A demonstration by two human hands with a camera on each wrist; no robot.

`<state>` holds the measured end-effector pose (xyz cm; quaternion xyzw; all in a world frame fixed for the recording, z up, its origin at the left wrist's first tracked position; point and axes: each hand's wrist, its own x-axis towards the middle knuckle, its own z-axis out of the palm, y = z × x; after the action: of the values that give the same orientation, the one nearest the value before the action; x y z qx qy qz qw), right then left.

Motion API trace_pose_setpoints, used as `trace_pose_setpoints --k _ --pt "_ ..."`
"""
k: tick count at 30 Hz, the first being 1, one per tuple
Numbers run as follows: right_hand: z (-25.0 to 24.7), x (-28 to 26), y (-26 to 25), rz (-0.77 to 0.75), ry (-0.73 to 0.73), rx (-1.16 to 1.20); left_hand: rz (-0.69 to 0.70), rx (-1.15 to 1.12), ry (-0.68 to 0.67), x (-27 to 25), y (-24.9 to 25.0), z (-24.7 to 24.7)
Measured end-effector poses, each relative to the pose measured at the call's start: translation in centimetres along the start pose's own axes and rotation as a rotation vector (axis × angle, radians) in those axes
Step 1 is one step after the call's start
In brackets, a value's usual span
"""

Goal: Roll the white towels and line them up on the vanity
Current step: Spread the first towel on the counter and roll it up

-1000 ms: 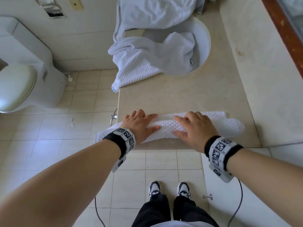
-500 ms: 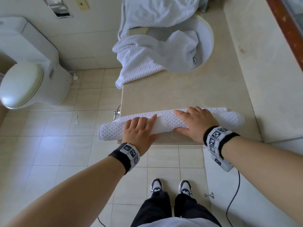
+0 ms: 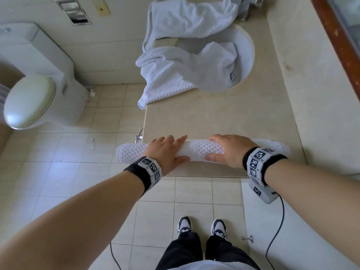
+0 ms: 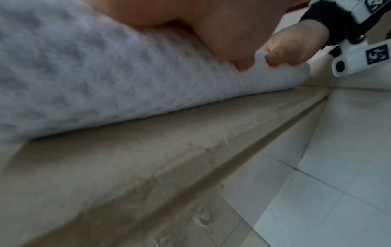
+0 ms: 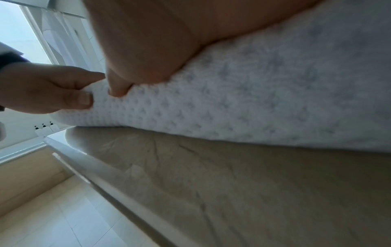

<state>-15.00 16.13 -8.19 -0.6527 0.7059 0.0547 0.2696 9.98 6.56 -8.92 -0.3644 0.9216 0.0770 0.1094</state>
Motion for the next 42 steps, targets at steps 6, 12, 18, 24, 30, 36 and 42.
trace_pose_setpoints --k 6,12,18,24,30,36,42 --pt "0.0 1.2 0.6 -0.002 0.036 -0.055 -0.010 -0.058 -0.073 2.0 -0.6 -0.3" --pt "-0.7 2.3 1.1 0.005 0.024 -0.065 -0.015 -0.084 -0.069 2.8 -1.0 0.0" --pt "-1.2 2.5 0.9 0.038 -0.015 -0.026 -0.024 -0.089 -0.129 3.3 -1.2 -0.5" --pt "-1.4 1.8 0.3 0.051 0.005 -0.082 -0.028 -0.087 -0.146 2.8 -0.7 -1.0" --pt "-1.8 0.1 1.0 0.049 -0.076 -0.011 -0.011 -0.058 -0.144 2.0 -0.4 -0.8" --pt "-1.4 -0.8 1.4 -0.001 -0.047 -0.076 -0.044 -0.056 -0.143 0.6 -0.3 -0.5" --pt "-1.2 1.0 -1.2 -0.073 -0.016 -0.090 -0.103 -0.083 -0.130 -1.7 -2.2 -0.1"
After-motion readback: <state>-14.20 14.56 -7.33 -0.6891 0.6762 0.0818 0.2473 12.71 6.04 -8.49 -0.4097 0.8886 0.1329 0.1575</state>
